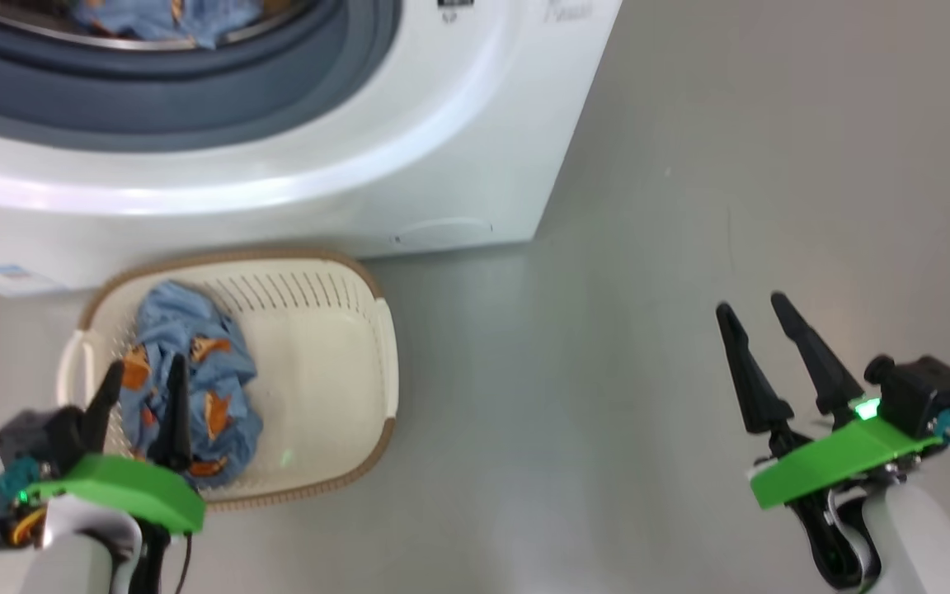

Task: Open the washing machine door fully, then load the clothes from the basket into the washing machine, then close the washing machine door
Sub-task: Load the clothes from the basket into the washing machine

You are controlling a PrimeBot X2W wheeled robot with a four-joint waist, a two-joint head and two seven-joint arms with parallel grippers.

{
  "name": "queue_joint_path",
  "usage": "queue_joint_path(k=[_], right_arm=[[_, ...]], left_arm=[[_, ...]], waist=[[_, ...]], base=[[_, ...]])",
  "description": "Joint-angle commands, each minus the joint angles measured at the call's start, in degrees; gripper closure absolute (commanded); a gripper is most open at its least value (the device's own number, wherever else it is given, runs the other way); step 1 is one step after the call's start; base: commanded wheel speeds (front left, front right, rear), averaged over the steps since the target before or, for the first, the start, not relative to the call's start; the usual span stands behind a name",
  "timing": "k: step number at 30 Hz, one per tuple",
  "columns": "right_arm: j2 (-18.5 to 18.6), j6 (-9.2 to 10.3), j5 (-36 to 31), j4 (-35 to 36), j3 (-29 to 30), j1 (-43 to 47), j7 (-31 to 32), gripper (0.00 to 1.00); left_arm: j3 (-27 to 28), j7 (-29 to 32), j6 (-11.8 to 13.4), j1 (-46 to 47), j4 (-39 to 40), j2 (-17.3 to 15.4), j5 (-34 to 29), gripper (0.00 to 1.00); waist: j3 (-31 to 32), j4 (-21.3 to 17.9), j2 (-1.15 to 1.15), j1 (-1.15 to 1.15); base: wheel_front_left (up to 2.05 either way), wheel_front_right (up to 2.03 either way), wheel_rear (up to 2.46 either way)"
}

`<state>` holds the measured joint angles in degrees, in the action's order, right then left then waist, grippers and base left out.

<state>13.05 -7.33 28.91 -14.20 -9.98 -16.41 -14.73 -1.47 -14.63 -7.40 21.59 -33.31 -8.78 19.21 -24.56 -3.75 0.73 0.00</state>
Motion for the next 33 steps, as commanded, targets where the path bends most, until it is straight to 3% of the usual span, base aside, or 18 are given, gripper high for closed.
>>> queue_joint_path(k=[1,22,33], right_arm=[[0.8,-0.16,0.7,1.0,-0.7,2.6,-0.3,0.00],[2.0,-0.16,0.9,2.6,3.2,12.7,-0.3,0.00],[1.6,-0.16,0.7,3.5,4.8,14.5,-0.3,0.00]], left_arm=[[2.1,-0.4,-0.1,-2.7,2.9,-1.4,-0.6,0.00],[7.1,-0.4,-0.1,-22.6,21.8,1.9,-3.9,0.00],[9.3,-0.4,-0.1,-27.6,27.2,3.5,-4.8,0.00]], waist=[[6.4,0.5,0.00,0.00],[15.5,0.9,0.00,0.00],[16.1,0.8,0.00,0.00]], base=[[0.00,0.00,0.00],[0.00,0.00,0.00],[0.00,0.00,0.00]])
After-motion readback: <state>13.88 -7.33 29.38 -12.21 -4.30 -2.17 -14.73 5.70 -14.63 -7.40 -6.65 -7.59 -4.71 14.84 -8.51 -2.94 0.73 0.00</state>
